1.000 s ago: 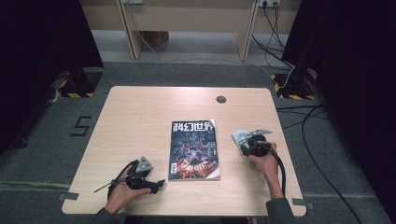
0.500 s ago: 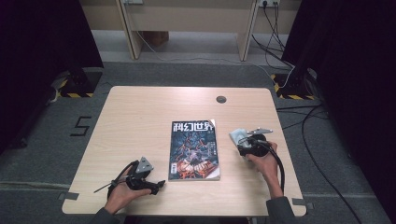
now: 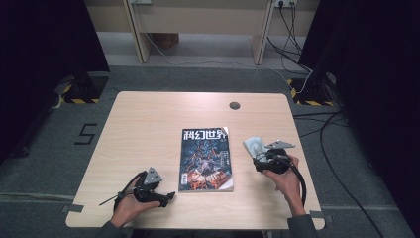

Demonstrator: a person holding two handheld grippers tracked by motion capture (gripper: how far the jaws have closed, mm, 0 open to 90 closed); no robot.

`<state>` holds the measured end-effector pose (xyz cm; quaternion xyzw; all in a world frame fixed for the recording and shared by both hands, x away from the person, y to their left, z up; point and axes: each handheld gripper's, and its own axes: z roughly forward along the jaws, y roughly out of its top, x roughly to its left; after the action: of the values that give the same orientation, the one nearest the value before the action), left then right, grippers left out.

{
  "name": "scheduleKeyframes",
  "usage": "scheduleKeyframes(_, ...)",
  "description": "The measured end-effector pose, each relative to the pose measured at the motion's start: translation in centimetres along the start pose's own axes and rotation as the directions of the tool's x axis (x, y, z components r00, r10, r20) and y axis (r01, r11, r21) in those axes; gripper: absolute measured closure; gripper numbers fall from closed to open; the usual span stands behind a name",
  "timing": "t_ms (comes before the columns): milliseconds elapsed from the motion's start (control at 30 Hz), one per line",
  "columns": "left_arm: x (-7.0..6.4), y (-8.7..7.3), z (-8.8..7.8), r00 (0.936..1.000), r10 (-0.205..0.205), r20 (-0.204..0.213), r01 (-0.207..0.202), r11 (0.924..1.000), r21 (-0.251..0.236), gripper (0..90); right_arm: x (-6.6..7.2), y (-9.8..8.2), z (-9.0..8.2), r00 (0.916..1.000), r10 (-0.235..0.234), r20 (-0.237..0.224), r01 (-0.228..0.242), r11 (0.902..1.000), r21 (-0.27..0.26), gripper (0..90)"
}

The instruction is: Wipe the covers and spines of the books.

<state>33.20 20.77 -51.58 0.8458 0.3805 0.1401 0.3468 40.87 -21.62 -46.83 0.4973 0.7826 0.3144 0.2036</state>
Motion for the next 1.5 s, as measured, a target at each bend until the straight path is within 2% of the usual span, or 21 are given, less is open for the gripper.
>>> scheduleKeyframes(67,0.0,0.0,0.0,1.0,-0.003,-0.001,0.003,1.0,-0.003,14.4,0.3,-0.1,-0.3,1.0,-0.001,0.006,0.001,1.0,-0.003,32.5)
scheduleKeyframes(167,0.0,0.0,0.0,1.0,-0.001,-0.002,0.001,1.0,-0.002,14.4,0.7,-0.3,-0.5,0.9998,0.008,-0.015,-0.008,0.9999,-0.014,32.4)
scheduleKeyframes(333,0.0,-0.1,0.0,1.0,-0.002,-0.002,0.002,1.0,-0.003,14.3,1.9,-0.8,-0.8,0.9992,-0.015,-0.038,0.014,0.9998,-0.016,31.1)
scheduleKeyframes(733,-0.1,-0.1,0.0,1.0,-0.002,-0.002,0.002,1.0,-0.002,14.3,3.4,-2.2,-1.4,0.9967,-0.043,-0.069,0.043,0.9991,-0.005,29.6)
scheduleKeyframes(1000,-0.1,-0.1,-0.1,1.0,-0.001,-0.003,0.001,1.0,-0.002,14.2,4.3,-3.3,-1.8,0.993,-0.068,-0.097,0.067,0.9977,-0.014,25.4)
scheduleKeyframes(1100,-0.1,-0.1,-0.1,1.0,-0.001,-0.003,0.001,1.0,-0.002,14.2,4.8,-4.3,-1.8,0.9904,-0.074,-0.117,0.074,0.9972,0.0,22.0)
scheduleKeyframes(1300,-0.1,-0.1,-0.1,1.0,-0.001,-0.003,0.001,1.0,-0.002,13.9,5.4,-5.3,-2.1,0.9904,-0.073,-0.117,0.075,0.9972,0.01,16.8)
scheduleKeyframes(1500,-0.1,-0.1,0.0,1.0,-0.002,-0.003,0.002,1.0,-0.003,13.8,6.1,-6.4,-2.6,0.9881,-0.087,-0.127,0.092,0.9952,0.033,16.8)
